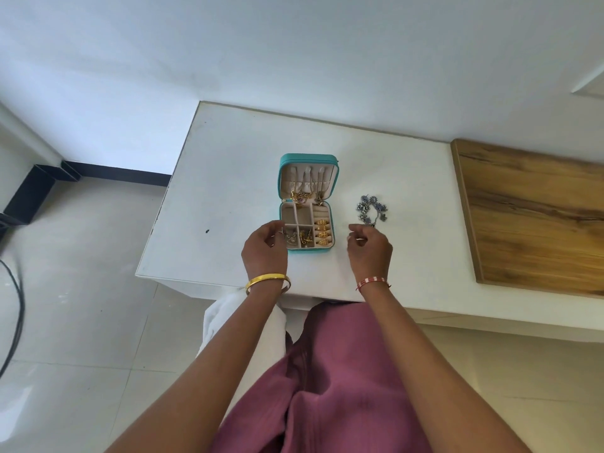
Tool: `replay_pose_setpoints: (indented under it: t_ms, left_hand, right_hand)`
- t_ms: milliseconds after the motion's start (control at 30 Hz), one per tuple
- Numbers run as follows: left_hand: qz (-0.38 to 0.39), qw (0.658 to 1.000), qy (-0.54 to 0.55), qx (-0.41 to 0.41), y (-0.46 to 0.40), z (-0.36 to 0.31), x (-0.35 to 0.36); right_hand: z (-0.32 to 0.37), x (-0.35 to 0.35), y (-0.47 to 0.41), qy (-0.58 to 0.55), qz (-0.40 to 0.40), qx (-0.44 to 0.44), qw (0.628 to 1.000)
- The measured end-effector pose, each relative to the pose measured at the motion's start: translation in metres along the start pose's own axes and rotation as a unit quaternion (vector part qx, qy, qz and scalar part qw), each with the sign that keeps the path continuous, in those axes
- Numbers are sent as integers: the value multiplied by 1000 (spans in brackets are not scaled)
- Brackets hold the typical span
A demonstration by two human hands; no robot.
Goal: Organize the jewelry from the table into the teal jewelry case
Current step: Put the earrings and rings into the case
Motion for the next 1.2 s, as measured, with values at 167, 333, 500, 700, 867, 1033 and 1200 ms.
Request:
replay_pose_setpoints:
  t_ms: [167, 333, 500, 700, 867, 1033, 1200]
  left_hand:
    - [39, 998, 37, 16, 15, -13, 24]
    - [93, 995, 33, 17, 28, -18, 54]
    - [125, 992, 17, 15, 35, -14, 69]
    - [145, 989, 13, 1, 38, -4, 77]
    - [160, 987, 17, -7, 47, -2, 80]
    - [171, 984, 42, -12, 54, -9, 78]
    - [189, 979, 72, -7, 63, -24, 74]
  right_hand:
    - [-20, -24, -27, 57, -14, 5, 998]
    - [-36, -26, -45, 136, 58, 15, 989]
    - [-37, -16, -45, 189, 60, -53, 979]
    - [-47, -16, -31, 173, 54, -100, 978]
    - [-54, -30, -31, -53, 19, 34, 998]
    - [-41, -46, -32, -453, 66, 234, 858]
    - [-10, -63, -35, -549, 103, 241, 794]
Point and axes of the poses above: each hand's wrist, its own y-axis away from the middle knuckle, its own x-axis out of the palm, z = x × y, the point moved 3 cm from there along -y, towards the middle knuckle, and after that the axes turned 4 degrees about -y, right-handed, at the moved point
